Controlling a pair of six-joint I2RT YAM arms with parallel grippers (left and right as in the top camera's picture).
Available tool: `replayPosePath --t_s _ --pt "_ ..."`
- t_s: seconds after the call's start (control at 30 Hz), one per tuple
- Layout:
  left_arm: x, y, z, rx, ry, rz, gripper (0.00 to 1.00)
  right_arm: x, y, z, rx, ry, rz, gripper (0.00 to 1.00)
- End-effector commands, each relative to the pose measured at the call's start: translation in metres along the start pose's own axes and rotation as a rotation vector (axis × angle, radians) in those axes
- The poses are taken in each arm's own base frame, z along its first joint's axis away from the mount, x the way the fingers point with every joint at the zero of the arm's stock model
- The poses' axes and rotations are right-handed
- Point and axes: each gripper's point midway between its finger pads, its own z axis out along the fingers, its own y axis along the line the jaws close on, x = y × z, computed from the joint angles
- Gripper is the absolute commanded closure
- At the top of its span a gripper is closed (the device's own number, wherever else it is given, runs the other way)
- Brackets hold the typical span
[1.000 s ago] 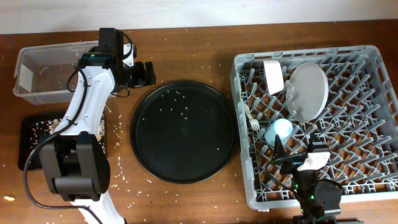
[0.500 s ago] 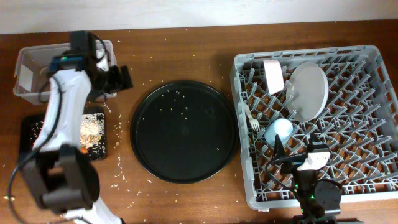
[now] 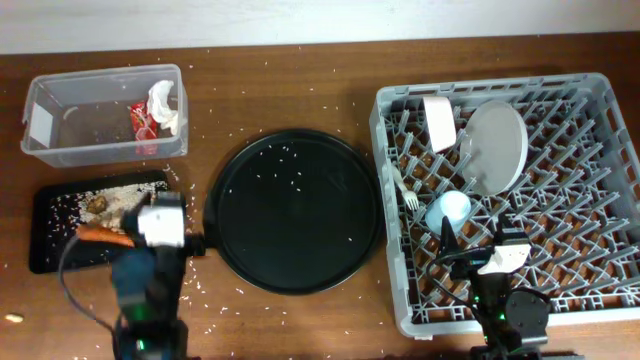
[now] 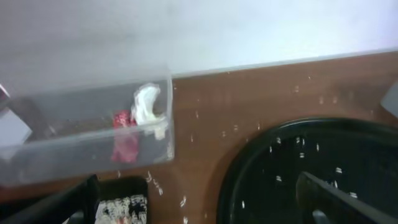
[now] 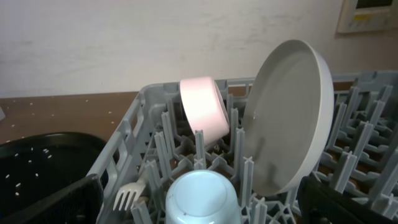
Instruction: Sort waste into correct bins and load items into the dishwasher rack
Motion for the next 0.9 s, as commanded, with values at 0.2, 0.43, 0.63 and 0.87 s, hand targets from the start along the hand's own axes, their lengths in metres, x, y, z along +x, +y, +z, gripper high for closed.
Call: replayPosePath --t_s 0.2,0.43,0.63,0.87 --pt "0.03 0.002 -0.037 -0.073 -0.123 0.027 0.01 0.003 0.0 0.0 -0.004 0.005 0.003 0.02" --pt "0.035 0.002 -0.044 -0.081 -0.116 0.025 0.01 0.003 0.0 0.0 -0.004 0.005 0.004 0.01" --pt "0.035 0.001 -0.044 -0.078 -0.117 0.011 0.01 0.003 0.0 0.0 -0.004 0.005 0.003 0.02" --pt "0.035 0.001 -0.044 -0.077 -0.117 0.011 0.01 0.003 0.0 0.0 -0.004 0.005 0.003 0.02"
